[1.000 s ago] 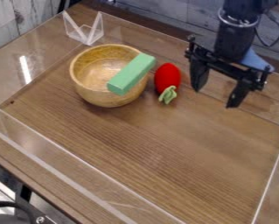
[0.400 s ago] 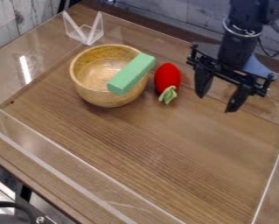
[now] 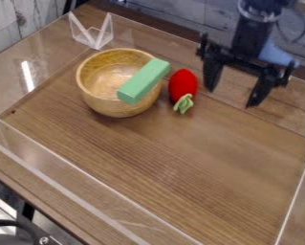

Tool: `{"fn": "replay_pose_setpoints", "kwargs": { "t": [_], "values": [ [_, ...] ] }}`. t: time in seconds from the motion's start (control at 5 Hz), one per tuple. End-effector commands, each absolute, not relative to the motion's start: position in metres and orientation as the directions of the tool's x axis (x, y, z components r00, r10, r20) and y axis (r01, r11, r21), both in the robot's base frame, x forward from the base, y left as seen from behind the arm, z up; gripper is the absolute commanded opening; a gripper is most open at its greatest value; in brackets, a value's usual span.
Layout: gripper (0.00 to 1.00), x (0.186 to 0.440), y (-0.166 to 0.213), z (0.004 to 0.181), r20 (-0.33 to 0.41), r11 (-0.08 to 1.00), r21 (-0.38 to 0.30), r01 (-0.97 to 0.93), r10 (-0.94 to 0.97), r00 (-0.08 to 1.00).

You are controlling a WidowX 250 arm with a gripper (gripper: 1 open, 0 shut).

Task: Put the green block in the brown bowl

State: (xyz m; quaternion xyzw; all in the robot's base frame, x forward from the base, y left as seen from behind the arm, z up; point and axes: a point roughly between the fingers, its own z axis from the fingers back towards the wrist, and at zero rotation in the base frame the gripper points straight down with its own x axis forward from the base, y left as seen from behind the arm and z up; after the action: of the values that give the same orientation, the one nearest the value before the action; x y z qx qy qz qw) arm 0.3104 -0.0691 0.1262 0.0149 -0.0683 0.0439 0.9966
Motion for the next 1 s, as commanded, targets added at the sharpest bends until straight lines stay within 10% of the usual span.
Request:
{"fn": "replay_pose_setpoints", "kwargs": {
  "t": [0.0,0.8],
  "values": [
    [1.00,0.313,-0.076,0.155,0.187,0.999,-0.019,-0.038,0.041,0.981],
    [1.00,0.312,-0.081,0.112,0.113,1.000,-0.013,0.003,-0.002,0.994]
  ]
}}
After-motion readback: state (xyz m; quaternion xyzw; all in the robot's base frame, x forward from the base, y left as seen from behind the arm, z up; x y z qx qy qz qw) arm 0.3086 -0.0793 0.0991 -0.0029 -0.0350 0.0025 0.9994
